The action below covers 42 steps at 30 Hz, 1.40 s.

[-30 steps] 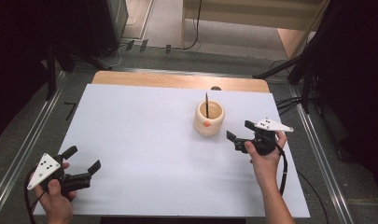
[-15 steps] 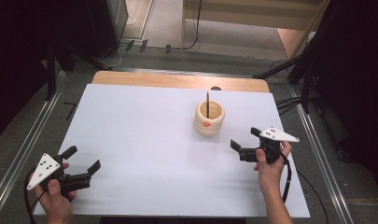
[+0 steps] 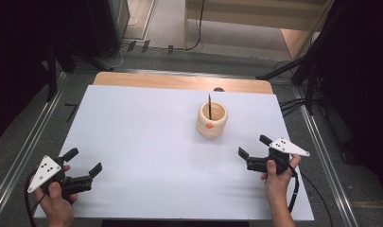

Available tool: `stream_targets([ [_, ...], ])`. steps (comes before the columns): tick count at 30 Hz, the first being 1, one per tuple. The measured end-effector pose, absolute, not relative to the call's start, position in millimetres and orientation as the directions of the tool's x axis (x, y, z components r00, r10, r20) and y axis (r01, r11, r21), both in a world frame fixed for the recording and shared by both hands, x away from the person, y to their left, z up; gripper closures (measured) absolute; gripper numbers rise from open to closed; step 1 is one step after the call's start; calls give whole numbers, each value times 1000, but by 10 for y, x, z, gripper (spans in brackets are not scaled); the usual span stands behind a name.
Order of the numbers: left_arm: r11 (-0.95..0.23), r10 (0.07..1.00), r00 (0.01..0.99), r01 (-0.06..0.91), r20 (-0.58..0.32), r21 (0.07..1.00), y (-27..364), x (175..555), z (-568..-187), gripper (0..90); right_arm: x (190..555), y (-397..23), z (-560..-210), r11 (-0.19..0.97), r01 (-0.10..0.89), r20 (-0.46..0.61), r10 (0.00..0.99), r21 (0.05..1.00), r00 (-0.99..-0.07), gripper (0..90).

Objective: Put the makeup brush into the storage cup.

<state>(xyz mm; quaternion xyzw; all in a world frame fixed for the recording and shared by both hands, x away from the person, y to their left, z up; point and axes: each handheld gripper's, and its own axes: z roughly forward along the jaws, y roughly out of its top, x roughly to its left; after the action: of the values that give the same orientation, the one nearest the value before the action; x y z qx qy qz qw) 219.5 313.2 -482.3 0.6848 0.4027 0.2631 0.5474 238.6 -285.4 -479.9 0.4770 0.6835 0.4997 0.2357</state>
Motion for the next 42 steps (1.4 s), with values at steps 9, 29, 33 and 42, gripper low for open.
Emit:
stream_targets([
  [9, -77, 840, 537, 263, -80, 962, 3125, 2193, -4822, 0, 2204, -2941, -4880, 24, 395, 163, 886, 918, -433, 0],
  [29, -78, 839, 538, 261, -78, 962, 3116, 2189, -4823, 0, 1901, -3148, -5007, -8, 406, 184, 899, 914, -396, 0],
  [33, -78, 839, 538, 261, -78, 962, 3114, 2189, -4824, 0, 1870, -3174, -5016, -10, 406, 184, 901, 914, -392, 0],
  [42, -79, 841, 535, 264, -78, 961, 3121, 2195, -4829, 0, 1767, -3232, -5039, -20, 406, 186, 908, 914, -376, 0],
])
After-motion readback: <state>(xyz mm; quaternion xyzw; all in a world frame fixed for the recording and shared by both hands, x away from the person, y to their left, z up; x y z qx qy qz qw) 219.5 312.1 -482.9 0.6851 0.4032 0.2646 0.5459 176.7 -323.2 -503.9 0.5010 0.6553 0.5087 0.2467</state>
